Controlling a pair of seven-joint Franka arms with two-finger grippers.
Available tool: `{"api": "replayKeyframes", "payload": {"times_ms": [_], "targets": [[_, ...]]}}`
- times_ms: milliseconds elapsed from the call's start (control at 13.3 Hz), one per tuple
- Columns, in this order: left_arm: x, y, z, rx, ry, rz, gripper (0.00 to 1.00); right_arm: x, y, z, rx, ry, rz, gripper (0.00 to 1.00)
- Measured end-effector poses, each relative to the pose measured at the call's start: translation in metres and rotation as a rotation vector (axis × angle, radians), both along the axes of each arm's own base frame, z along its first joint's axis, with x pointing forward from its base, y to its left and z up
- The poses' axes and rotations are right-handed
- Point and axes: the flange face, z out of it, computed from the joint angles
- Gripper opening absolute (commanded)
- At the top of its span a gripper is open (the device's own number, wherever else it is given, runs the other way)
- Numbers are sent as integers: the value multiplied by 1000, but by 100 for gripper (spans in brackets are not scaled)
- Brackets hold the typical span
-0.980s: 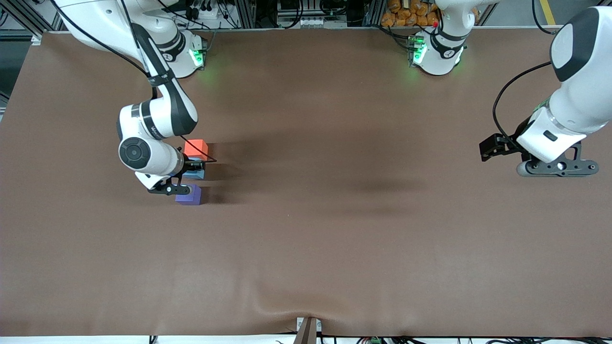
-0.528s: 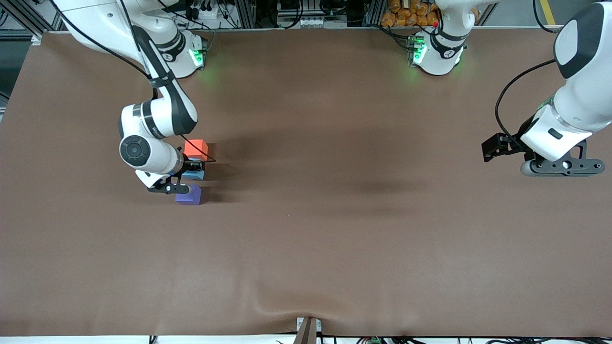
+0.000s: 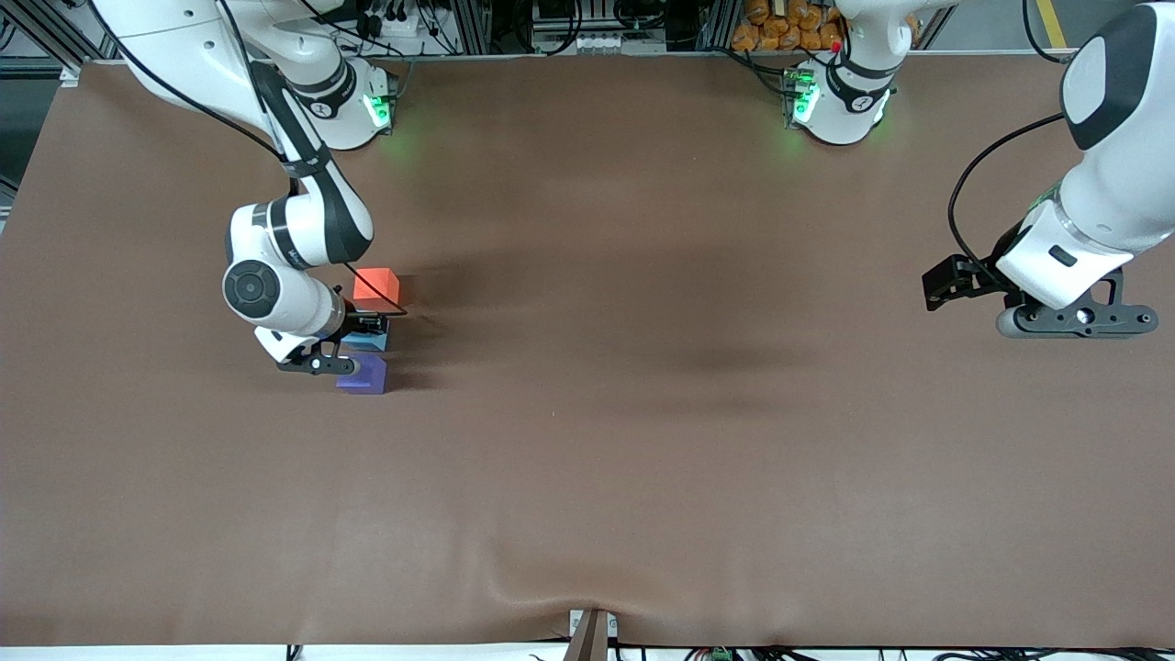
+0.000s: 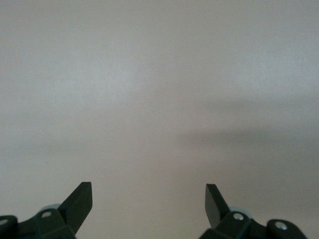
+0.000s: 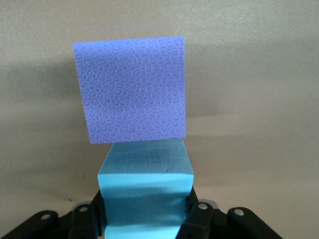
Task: Place blue block between orange and purple blocks
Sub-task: 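Lower the light-blue cube with the right gripper between the red and purple cubes, then open the right gripper and lift it away from the cubes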
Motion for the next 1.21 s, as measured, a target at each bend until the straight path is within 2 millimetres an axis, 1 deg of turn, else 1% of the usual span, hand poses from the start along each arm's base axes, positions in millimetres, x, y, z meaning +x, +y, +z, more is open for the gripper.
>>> {"api": "replayKeyframes", "payload": {"times_ms": [377,452,528,603,679,980,1056,1131,1206], "targets": [[0,-1,0,0,0,-1,100,-4,7,-7,5,5,26,0],[0,-1,0,0,0,-2,100,-5,8,-7,5,5,28,2],[0,-1,0,0,0,-2,100,-5,8,-7,5,6,29,16],[0,-1,0,0,0,-2,100,-5,8,-8,5,7,29,44],[0,-1,0,0,0,-2,100,-5,8,-8,5,7,29,99],[0,-1,1,-1,-2,-2,100,-1,3,-4,1,20,20,100],[0,-1,2,-1,-3,-2,100,2,4,2,-3,47,21,100],[0,-1,2,-1,-4,-2,100,9,6,13,-7,77,23,100],[0,-1,2,-1,-4,-2,100,18,9,29,-9,102,25,100]]}}
